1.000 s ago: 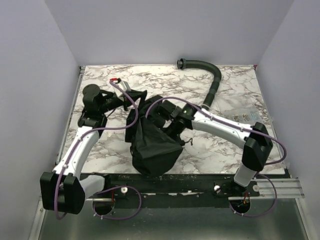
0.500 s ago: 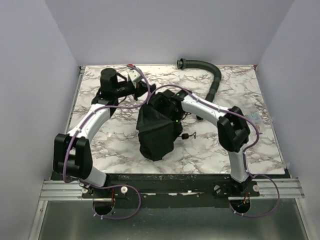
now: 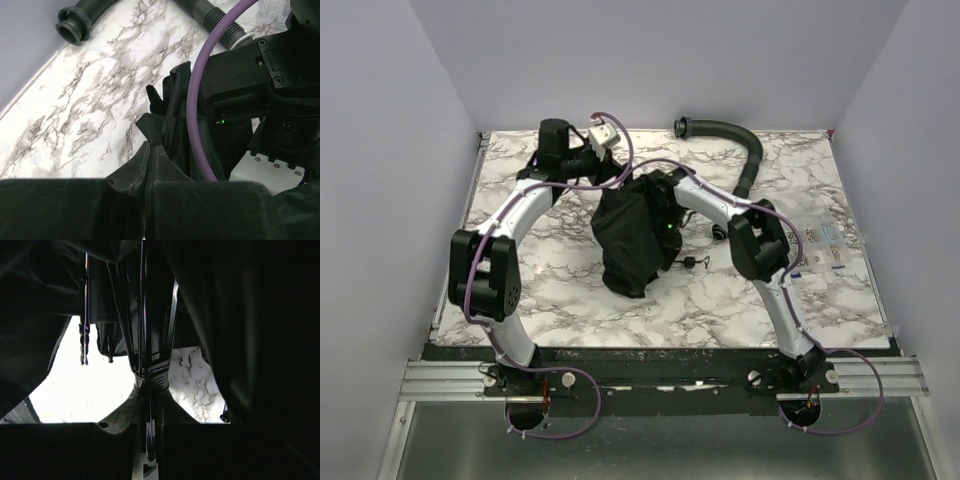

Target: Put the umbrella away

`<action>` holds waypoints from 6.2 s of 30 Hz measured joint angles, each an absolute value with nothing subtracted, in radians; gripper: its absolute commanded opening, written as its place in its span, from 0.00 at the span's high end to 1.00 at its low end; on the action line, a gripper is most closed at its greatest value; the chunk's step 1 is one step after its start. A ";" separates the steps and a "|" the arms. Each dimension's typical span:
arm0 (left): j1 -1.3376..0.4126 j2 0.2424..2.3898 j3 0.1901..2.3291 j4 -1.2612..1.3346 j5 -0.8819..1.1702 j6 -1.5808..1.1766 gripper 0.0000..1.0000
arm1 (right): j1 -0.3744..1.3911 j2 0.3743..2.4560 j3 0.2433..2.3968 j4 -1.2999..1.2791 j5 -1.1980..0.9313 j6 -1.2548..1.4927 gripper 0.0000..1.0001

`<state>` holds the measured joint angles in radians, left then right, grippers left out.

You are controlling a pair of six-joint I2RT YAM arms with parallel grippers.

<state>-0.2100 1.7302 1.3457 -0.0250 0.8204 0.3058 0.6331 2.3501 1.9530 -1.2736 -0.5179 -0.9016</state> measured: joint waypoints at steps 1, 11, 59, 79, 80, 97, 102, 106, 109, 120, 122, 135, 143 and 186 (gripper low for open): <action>-0.210 1.740 1.366 -0.047 0.813 0.316 1.00 | 0.633 2.366 1.973 -1.286 -0.519 -0.896 1.00; -0.210 1.777 1.425 -0.138 0.706 0.359 1.00 | 0.606 2.460 2.085 -1.409 -0.582 -0.900 0.96; -0.471 1.658 1.261 -0.259 0.521 0.449 1.00 | 0.560 2.380 1.907 -1.370 -0.714 -0.944 0.54; -0.399 1.286 1.213 -0.159 0.602 0.223 0.43 | 0.556 2.369 1.883 -1.381 -0.748 -0.986 0.48; -0.395 1.267 1.194 -0.151 0.613 0.223 0.45 | 0.555 2.366 1.879 -1.378 -0.748 -0.989 0.48; -0.500 1.309 0.914 -0.266 0.554 0.566 0.65 | 0.554 2.354 1.879 -1.399 -0.769 -1.023 0.00; -0.532 1.434 0.937 -0.296 0.497 0.614 0.66 | 0.544 2.323 1.886 -1.379 -0.775 -1.061 0.00; -0.531 1.467 0.949 -0.322 0.472 0.629 0.65 | 0.519 2.317 1.885 -1.358 -0.773 -1.100 0.00; -0.529 1.485 0.977 -0.330 0.463 0.628 0.63 | 0.497 2.306 1.884 -1.355 -0.770 -1.131 0.00; -0.477 1.488 1.077 -0.316 0.486 0.554 0.48 | 0.440 2.097 1.874 -1.380 -0.772 -1.215 0.00; -0.467 1.462 1.084 -0.301 0.506 0.522 0.47 | 0.435 2.044 1.856 -1.378 -0.773 -1.219 0.00; -0.235 1.169 0.991 -0.023 0.613 0.116 0.47 | 0.515 1.755 1.639 -1.117 -0.911 -1.089 0.26; -0.153 1.248 0.989 -0.009 0.598 -0.116 0.55 | 0.818 1.821 1.743 -0.692 -0.813 -0.575 0.71; -0.321 1.737 1.114 -0.305 0.562 -0.259 0.96 | 0.673 1.736 1.552 -0.883 -0.831 -0.870 0.49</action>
